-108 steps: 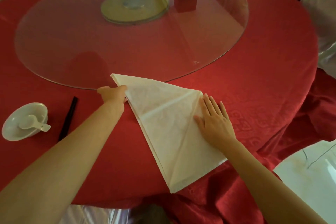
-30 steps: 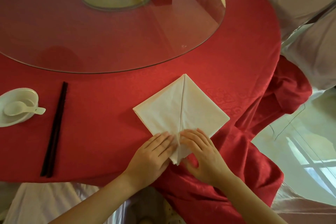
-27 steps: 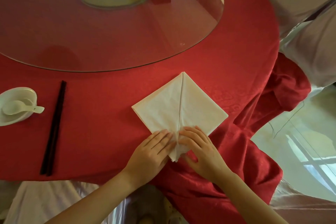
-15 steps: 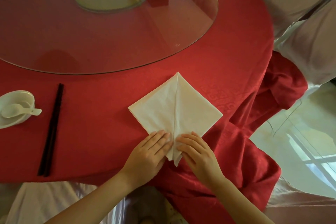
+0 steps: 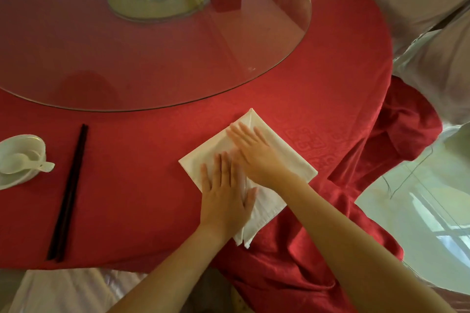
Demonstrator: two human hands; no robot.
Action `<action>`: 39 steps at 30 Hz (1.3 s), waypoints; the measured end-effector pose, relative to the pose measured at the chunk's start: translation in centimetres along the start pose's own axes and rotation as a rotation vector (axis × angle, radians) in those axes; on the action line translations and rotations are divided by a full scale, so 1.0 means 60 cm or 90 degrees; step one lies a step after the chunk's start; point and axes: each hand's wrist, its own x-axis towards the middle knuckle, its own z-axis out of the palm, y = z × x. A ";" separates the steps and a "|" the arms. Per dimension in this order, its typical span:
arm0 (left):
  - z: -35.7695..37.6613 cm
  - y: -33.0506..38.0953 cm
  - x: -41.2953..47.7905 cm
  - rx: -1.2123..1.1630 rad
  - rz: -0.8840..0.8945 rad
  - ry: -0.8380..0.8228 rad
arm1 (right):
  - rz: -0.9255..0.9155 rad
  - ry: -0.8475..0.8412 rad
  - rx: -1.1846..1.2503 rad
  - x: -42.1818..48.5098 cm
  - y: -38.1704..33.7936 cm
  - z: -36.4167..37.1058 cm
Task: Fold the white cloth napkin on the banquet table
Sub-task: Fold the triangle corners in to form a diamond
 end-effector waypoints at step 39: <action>-0.004 0.002 -0.021 -0.027 0.119 -0.002 | 0.144 0.061 -0.188 0.042 0.102 0.016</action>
